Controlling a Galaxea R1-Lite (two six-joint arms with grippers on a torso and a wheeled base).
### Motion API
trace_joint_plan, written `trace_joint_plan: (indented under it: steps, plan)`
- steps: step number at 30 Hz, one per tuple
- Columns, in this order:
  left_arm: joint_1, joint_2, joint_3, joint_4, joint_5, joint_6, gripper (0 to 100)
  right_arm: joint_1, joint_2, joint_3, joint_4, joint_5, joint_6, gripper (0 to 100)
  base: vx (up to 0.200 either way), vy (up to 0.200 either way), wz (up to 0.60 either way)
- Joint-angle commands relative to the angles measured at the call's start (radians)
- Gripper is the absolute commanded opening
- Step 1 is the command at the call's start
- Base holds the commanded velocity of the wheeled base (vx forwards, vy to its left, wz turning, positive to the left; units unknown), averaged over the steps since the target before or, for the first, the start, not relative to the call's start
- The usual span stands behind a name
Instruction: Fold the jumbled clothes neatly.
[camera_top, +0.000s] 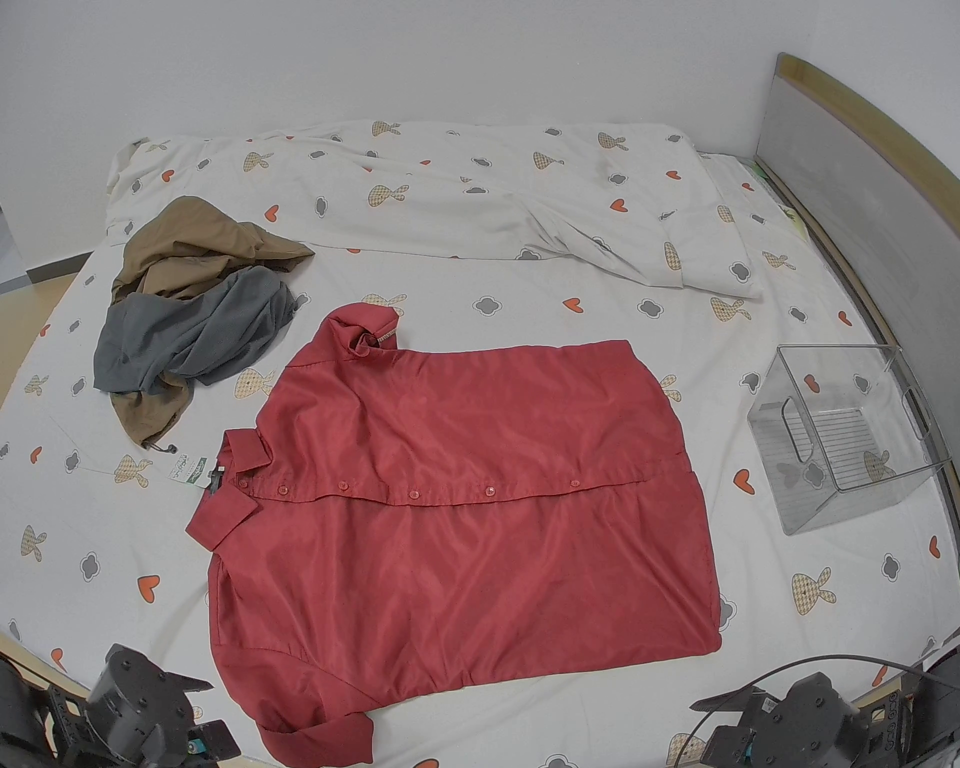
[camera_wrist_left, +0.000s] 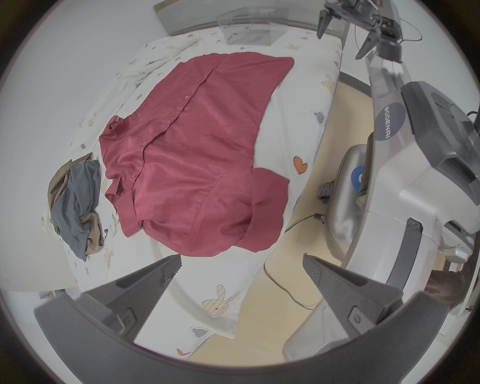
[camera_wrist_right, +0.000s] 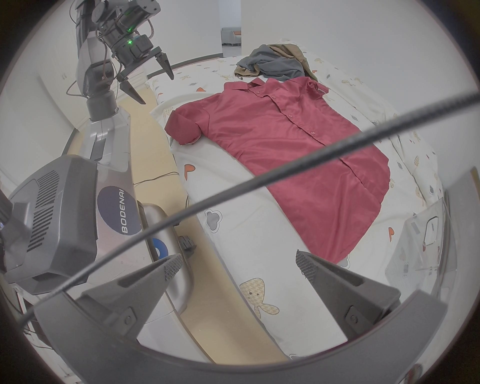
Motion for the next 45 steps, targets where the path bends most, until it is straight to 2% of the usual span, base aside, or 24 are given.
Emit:
trace_joint_plan:
  steps: [1, 5, 7, 8, 10, 12, 13, 21, 24, 31, 35, 38, 39, 42, 44, 45]
  plan:
    - [-0.02, 0.165, -0.058, -0.005, 0.069, -0.012, 100, 0.0, 0.017, -0.022, -0.001, -0.002, 0.0, 100, 0.0, 0.0, 0.0]
    - [-0.123, 0.267, -0.078, -0.042, 0.109, -0.069, 100, -0.002, 0.038, -0.029, -0.001, -0.002, 0.0, 100, 0.0, 0.0, 0.0]
    - [-0.128, 0.272, -0.078, -0.045, 0.109, -0.071, 100, -0.002, 0.04, -0.031, -0.001, -0.002, 0.0, 100, 0.0, 0.0, 0.0]
    - [-0.212, 0.338, -0.066, -0.117, 0.167, -0.123, 100, -0.002, 0.051, -0.032, -0.001, -0.002, 0.001, 100, 0.0, 0.0, 0.0]
    - [-0.258, 0.393, -0.049, -0.175, 0.234, -0.152, 100, -0.003, 0.051, -0.029, -0.001, -0.002, 0.001, 100, 0.0, 0.0, 0.0]
    - [-0.278, 0.413, -0.038, -0.211, 0.254, -0.166, 100, -0.003, 0.049, -0.029, -0.001, -0.002, 0.001, 100, 0.0, 0.0, 0.0]
    - [-0.315, 0.456, -0.009, -0.291, 0.276, -0.183, 100, -0.005, 0.049, -0.028, -0.001, -0.002, 0.001, 100, 0.0, 0.0, 0.0]
    - [-0.391, 0.58, 0.086, -0.452, 0.314, -0.183, 100, -0.022, 0.051, -0.023, -0.001, 0.0, 0.001, 100, 0.0, 0.0, 0.0]
    - [-0.398, 0.59, 0.102, -0.462, 0.316, -0.183, 100, -0.028, 0.051, -0.023, -0.001, 0.0, 0.001, 100, 0.0, 0.0, 0.0]
    - [-0.433, 0.623, 0.111, -0.465, 0.402, -0.19, 100, -0.048, 0.051, -0.025, -0.001, 0.018, 0.001, 100, 0.0, 0.0, 0.0]
    - [-0.453, 0.657, 0.112, -0.478, 0.428, -0.226, 100, -0.059, 0.049, -0.025, -0.001, 0.02, 0.001, 100, 0.0, 0.0, 0.0]
    - [-0.506, 0.746, 0.121, -0.533, 0.469, -0.316, 100, -0.062, 0.049, -0.023, -0.001, 0.02, 0.001, 100, 0.0, 0.0, 0.0]
    - [-0.511, 0.755, 0.121, -0.537, 0.471, -0.325, 100, -0.062, 0.049, -0.023, -0.001, 0.021, 0.001, 100, 0.0, 0.0, 0.0]
    - [-0.56, 0.85, 0.125, -0.577, 0.477, -0.436, 100, -0.074, 0.049, -0.023, -0.001, 0.021, 0.001, 100, 0.0, 0.0, 0.0]
    - [-0.562, 0.853, 0.125, -0.577, 0.477, -0.44, 100, -0.074, 0.049, -0.023, -0.001, 0.021, 0.001, 100, 0.0, 0.0, 0.0]
    - [-0.588, 0.889, 0.126, -0.577, 0.477, -0.479, 100, -0.083, 0.049, -0.023, -0.001, 0.023, 0.001, 100, 0.0, 0.0, 0.0]
